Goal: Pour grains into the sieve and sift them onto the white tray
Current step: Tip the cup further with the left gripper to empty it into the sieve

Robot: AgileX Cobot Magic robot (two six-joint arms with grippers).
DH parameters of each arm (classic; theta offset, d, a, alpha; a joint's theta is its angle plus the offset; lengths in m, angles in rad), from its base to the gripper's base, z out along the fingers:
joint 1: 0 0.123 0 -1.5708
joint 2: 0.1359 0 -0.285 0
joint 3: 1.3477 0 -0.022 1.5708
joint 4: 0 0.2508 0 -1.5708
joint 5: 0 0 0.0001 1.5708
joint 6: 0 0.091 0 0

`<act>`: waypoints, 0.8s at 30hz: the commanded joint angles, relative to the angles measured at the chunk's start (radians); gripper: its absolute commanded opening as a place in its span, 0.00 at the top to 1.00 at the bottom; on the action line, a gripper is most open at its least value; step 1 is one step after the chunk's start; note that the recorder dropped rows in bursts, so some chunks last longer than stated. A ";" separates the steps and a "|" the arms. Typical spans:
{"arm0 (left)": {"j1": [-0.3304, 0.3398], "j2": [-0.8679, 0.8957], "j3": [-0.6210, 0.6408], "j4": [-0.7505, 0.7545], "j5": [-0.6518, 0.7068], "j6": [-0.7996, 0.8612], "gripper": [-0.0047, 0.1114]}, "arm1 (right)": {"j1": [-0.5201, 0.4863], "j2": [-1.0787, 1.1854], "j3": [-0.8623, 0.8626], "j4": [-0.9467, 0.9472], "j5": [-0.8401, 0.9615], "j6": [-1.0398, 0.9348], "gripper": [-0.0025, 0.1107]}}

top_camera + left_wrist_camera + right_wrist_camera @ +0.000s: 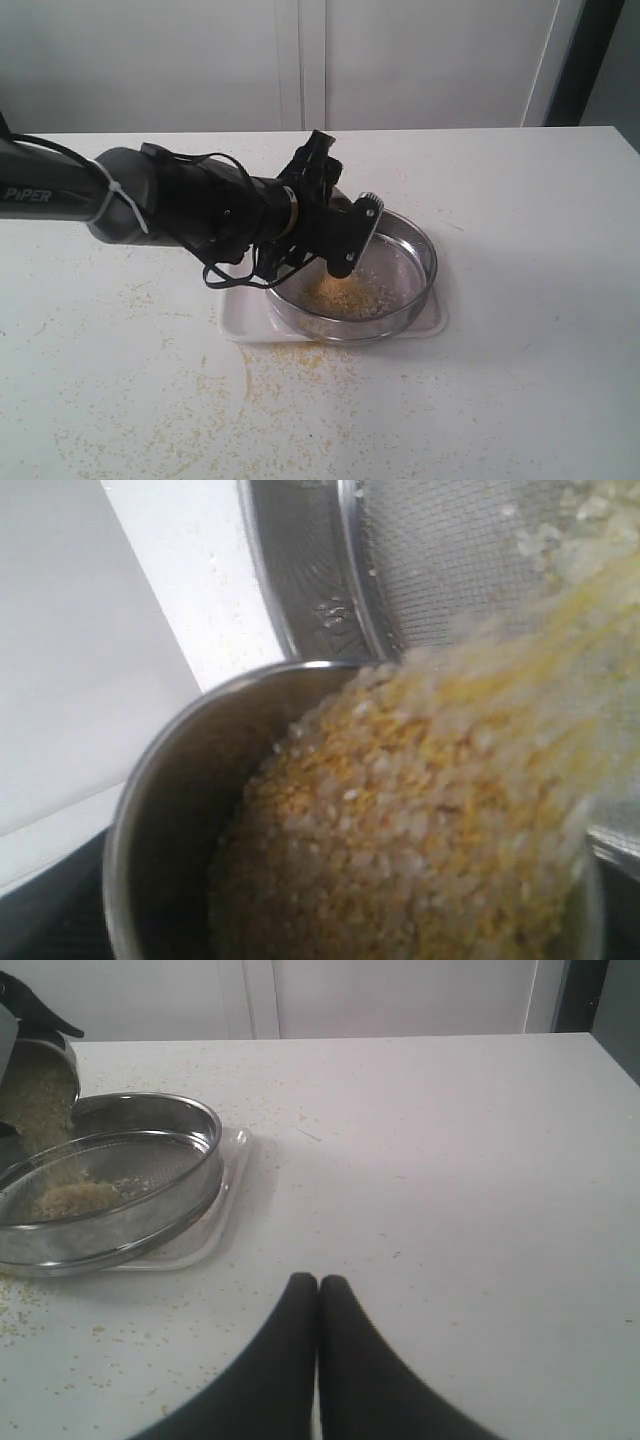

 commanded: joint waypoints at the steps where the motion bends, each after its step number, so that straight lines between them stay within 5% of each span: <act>1: -0.004 -0.010 -0.033 0.016 0.018 0.046 0.96 | 0.003 -0.007 0.005 0.000 -0.004 0.004 0.98; 24: -0.033 -0.010 -0.033 0.016 0.066 0.187 0.96 | 0.003 -0.007 0.005 0.000 -0.004 0.004 0.98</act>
